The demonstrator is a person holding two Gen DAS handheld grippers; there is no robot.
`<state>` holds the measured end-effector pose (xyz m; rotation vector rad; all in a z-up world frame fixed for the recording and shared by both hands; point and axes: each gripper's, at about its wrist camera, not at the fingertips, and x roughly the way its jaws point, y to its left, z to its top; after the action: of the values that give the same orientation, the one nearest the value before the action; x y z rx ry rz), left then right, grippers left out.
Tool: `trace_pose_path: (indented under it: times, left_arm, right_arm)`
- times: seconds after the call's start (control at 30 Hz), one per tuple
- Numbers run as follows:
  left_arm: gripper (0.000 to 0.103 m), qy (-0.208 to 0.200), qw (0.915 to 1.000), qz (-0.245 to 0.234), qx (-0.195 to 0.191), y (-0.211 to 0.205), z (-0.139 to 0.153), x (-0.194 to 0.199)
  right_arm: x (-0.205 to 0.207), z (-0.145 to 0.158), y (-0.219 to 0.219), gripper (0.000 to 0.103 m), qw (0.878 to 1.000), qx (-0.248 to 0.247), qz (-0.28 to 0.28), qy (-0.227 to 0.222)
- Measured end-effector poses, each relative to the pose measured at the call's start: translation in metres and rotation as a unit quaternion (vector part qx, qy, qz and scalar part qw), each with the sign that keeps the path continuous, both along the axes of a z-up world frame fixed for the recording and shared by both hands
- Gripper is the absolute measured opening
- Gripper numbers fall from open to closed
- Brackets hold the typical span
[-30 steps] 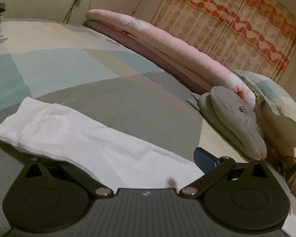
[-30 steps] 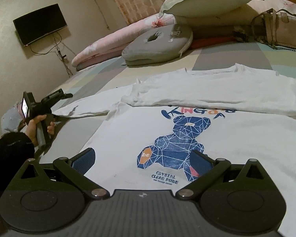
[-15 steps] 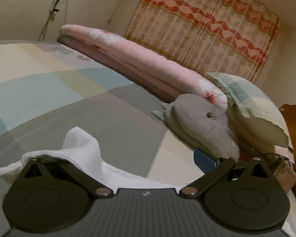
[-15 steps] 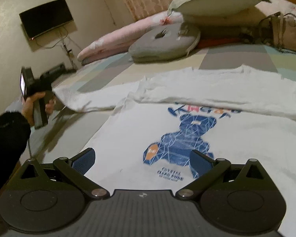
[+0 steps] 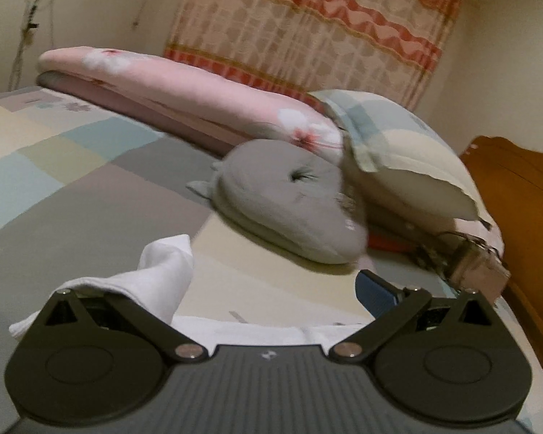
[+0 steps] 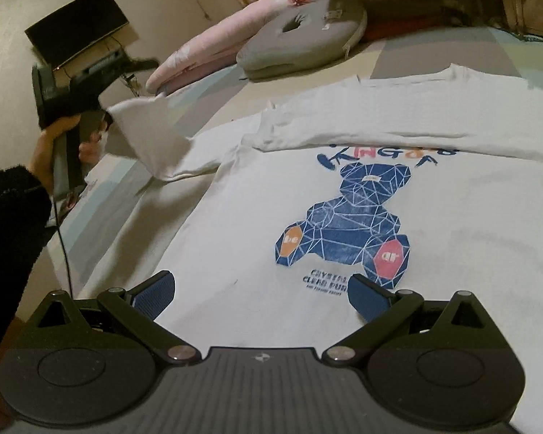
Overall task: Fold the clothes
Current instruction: 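Lift the held sleeve cuff with the left gripper above the sweatshirt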
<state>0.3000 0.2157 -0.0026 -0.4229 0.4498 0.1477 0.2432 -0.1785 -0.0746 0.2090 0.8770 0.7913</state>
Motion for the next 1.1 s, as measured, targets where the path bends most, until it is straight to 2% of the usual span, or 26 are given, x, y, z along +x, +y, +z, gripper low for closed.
trace_pose_path:
  times: [0.23,0.57,0.77,0.9,1.1]
  left_arm:
    - [0.102,0.005,0.9996,-0.022,-0.020,-0.037,0.013,0.021]
    - [0.102,0.014,0.9977,-0.063,-0.018,-0.096,0.026,0.050]
    - [0.102,0.020,0.9971,-0.072,-0.016,-0.131,0.027,0.066]
    - [0.101,0.032,0.9957,-0.084,-0.022,-0.153,0.024,0.080]
    - [0.101,0.048,0.9931,-0.107,-0.005,-0.189,0.021,0.095]
  right_arm:
    - [-0.006,0.003,-0.010,0.103,1.000,-0.010,-0.003,-0.009]
    - [-0.011,0.004,-0.043,0.103,1.000,-0.004,-0.028,-0.010]
    - [-0.013,0.006,-0.057,0.103,0.999,0.005,-0.032,-0.008]
    - [-0.013,0.002,-0.054,0.103,1.000,-0.016,-0.024,0.003]
    - [-0.019,-0.002,-0.050,0.103,0.998,-0.066,-0.009,0.003]
